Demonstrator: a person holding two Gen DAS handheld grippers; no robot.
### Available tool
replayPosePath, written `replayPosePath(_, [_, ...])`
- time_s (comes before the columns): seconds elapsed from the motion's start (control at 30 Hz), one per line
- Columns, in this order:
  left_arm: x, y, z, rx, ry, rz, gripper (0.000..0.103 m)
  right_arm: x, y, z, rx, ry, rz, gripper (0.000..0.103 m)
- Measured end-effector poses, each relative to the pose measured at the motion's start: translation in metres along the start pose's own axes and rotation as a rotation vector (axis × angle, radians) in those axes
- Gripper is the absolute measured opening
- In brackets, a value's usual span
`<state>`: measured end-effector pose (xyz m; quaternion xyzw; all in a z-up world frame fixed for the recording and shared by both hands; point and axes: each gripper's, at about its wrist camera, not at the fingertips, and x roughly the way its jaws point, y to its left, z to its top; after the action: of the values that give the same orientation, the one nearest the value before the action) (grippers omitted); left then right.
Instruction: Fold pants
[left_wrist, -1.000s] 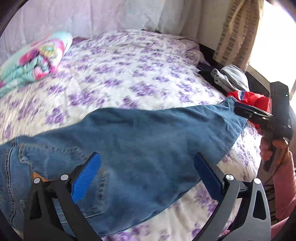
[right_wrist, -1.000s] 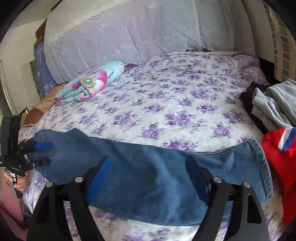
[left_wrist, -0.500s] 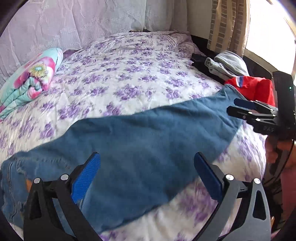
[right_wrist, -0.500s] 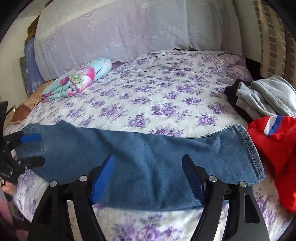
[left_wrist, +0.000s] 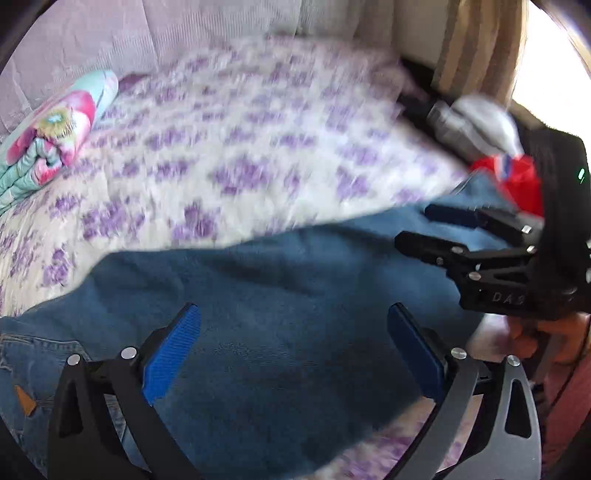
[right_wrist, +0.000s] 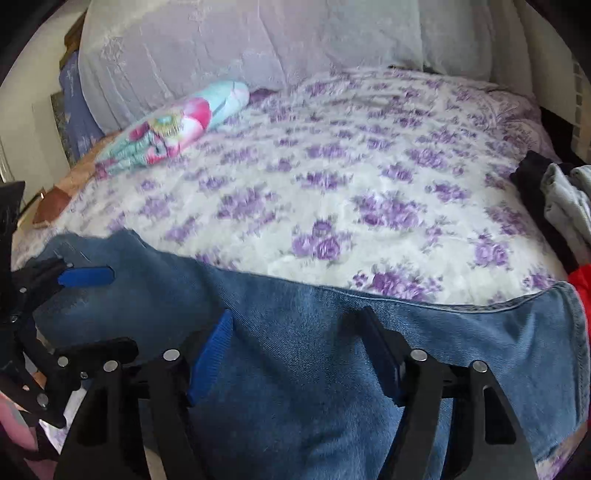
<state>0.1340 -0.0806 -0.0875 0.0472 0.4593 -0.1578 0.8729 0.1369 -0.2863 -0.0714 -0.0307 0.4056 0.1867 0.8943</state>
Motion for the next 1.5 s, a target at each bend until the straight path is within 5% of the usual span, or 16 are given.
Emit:
replayPosePath(0.2, [0.001, 0.004, -0.015, 0.016, 0.012, 0.001, 0.099, -0.031, -0.022, 0.0, -0.054, -0.053, -0.032, 0.071])
replayPosePath(0.3, [0.001, 0.012, -0.018, 0.003, 0.01, -0.012, 0.099, -0.051, -0.064, -0.006, 0.042, -0.103, -0.168, 0.073])
replayPosePath(0.37, [0.002, 0.01, -0.021, 0.011, -0.005, -0.001, 0.099, -0.028, -0.102, -0.023, 0.085, -0.005, -0.29, 0.074])
replayPosePath(0.47, [0.002, 0.008, -0.02, 0.011, -0.013, 0.018, 0.099, -0.046, -0.111, -0.028, 0.175, -0.039, -0.237, 0.075])
replayPosePath(0.6, [-0.002, 0.008, -0.025, -0.008, -0.019, 0.036, 0.099, -0.074, -0.082, -0.042, 0.178, -0.135, -0.121, 0.078])
replayPosePath(0.67, [-0.004, 0.007, -0.03, -0.017, -0.031, 0.049, 0.099, -0.046, -0.073, -0.061, 0.107, -0.031, -0.184, 0.082])
replayPosePath(0.83, [-0.029, 0.015, -0.047, -0.012, -0.007, 0.052, 0.098, -0.06, -0.054, -0.053, 0.122, -0.017, -0.262, 0.082])
replayPosePath(0.9, [-0.052, 0.028, -0.055, -0.035, -0.052, 0.063, 0.099, -0.077, -0.026, -0.05, 0.084, -0.074, -0.173, 0.082])
replayPosePath(1.0, [-0.076, 0.063, -0.071, -0.108, -0.1, 0.209, 0.099, -0.079, 0.026, -0.052, 0.004, -0.122, -0.055, 0.083])
replayPosePath(1.07, [-0.071, 0.084, -0.087, -0.159, -0.064, 0.208, 0.098, -0.056, 0.053, -0.061, -0.058, -0.035, 0.017, 0.087])
replayPosePath(1.1, [-0.073, 0.085, -0.096, -0.148, -0.079, 0.183, 0.098, -0.04, 0.064, -0.067, -0.108, 0.03, -0.001, 0.091])
replayPosePath(1.17, [-0.084, 0.068, -0.109, -0.047, -0.118, 0.243, 0.098, -0.037, 0.087, -0.08, -0.263, 0.005, -0.126, 0.093])
replayPosePath(1.23, [-0.097, 0.06, -0.115, 0.017, -0.152, 0.272, 0.098, -0.045, 0.095, -0.07, -0.263, 0.038, -0.144, 0.093])
replayPosePath(1.4, [-0.122, 0.09, -0.111, -0.062, -0.236, 0.315, 0.098, -0.067, 0.123, -0.039, -0.213, -0.123, -0.011, 0.093])
replayPosePath(1.43, [-0.115, 0.101, -0.112, -0.101, -0.201, 0.325, 0.098, -0.059, 0.127, -0.037, -0.204, -0.12, -0.022, 0.094])
replayPosePath(1.5, [-0.103, 0.113, -0.123, -0.125, -0.158, 0.307, 0.099, -0.023, 0.135, -0.047, -0.23, 0.033, -0.037, 0.096])
